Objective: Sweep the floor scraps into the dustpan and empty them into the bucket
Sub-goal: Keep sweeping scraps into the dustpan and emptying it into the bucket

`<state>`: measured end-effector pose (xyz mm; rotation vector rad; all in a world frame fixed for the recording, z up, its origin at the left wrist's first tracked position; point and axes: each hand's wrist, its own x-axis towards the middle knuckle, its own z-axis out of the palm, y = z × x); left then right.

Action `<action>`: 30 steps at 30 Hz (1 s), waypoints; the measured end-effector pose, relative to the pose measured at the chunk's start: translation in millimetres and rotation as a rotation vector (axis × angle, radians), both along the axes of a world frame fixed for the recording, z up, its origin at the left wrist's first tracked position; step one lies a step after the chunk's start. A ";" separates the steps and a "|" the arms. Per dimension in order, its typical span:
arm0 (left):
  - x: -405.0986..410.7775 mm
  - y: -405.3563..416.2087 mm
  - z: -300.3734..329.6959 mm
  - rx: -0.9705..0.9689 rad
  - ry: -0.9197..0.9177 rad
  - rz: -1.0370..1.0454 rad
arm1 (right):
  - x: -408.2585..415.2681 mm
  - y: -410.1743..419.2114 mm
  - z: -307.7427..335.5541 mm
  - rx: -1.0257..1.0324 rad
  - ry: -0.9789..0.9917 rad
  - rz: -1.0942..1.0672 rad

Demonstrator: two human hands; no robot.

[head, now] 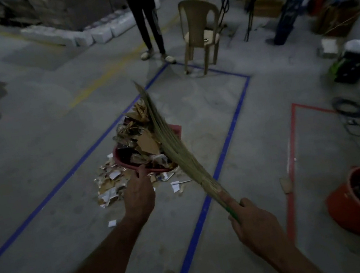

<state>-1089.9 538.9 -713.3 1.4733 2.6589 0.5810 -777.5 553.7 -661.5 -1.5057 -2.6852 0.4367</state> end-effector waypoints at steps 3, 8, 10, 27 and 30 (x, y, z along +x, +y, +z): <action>55.5 12.4 5.6 -0.014 0.039 -0.049 | 57.3 -4.0 7.8 0.004 0.030 -0.039; 170.1 34.9 4.9 0.002 0.016 -0.170 | 175.7 -10.7 22.6 0.043 -0.011 -0.112; 221.6 45.3 5.9 0.026 0.000 -0.239 | 224.5 -15.1 25.5 0.046 -0.057 -0.160; 555.9 159.1 -17.0 -0.110 -0.031 -0.679 | 499.4 -48.5 -3.3 -0.083 -0.007 -0.671; 599.4 192.3 -32.0 -0.137 -0.035 -0.772 | 528.8 -32.7 -11.4 -0.063 -0.020 -0.749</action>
